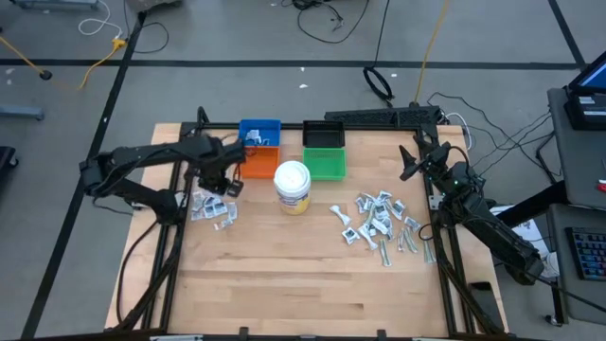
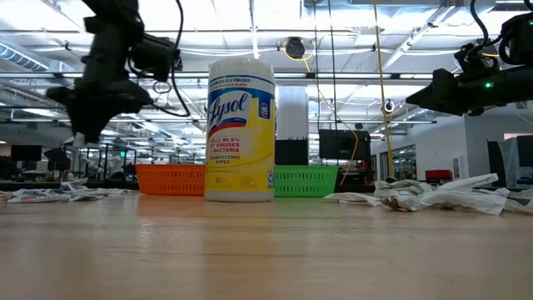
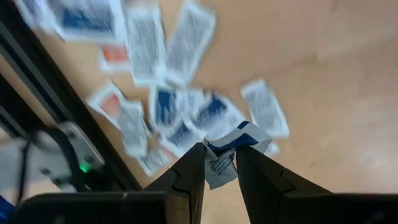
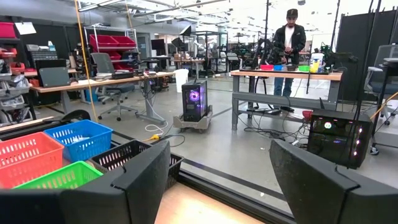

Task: Pick & Place First Aid Supplies
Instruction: Put the blue alcohol pad into the blue bin

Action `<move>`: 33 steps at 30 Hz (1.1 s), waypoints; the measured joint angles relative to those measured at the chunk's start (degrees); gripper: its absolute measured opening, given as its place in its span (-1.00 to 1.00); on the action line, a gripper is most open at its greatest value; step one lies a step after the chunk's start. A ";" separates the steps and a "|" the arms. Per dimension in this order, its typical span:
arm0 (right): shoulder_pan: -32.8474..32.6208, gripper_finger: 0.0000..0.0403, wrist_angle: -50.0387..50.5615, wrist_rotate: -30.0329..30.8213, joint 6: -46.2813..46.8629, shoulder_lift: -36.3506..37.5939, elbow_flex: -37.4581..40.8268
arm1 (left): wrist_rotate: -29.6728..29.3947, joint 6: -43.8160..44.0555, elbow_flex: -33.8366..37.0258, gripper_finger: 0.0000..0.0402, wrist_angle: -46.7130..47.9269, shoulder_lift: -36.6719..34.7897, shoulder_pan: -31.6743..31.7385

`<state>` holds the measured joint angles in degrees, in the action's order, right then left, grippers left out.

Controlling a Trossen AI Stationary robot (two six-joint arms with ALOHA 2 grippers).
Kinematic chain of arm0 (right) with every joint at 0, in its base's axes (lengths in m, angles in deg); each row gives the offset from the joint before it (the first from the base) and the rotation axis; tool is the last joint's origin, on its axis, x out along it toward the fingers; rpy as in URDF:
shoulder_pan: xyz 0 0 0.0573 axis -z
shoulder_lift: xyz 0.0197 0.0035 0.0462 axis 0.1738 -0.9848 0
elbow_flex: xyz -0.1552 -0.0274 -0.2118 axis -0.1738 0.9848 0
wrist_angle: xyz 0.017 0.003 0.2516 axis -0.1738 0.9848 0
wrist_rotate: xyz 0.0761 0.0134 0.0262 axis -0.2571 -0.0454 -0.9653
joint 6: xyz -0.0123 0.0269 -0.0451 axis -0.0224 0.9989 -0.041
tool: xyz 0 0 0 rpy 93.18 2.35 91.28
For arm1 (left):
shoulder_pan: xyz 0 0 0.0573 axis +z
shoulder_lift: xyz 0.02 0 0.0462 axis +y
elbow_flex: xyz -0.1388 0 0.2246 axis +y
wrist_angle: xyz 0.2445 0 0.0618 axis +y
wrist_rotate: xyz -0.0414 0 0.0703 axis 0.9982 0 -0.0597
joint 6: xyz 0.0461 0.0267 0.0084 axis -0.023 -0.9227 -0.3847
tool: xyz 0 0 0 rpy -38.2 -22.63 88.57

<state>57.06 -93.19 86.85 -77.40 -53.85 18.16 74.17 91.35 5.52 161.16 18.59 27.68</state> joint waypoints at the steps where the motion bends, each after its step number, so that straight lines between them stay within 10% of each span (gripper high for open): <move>1: -0.02 0.35 0.00 0.00 0.01 0.00 0.01 | -0.40 -1.28 -1.31 -0.54 0.31 1.07 1.29; 33: 0.00 0.36 0.00 0.00 0.01 0.02 0.00 | -9.21 -24.18 -57.61 -0.54 9.74 45.83 20.59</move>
<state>57.06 -93.19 86.85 -77.38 -53.83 18.17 64.97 67.16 -52.09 170.90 64.42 48.26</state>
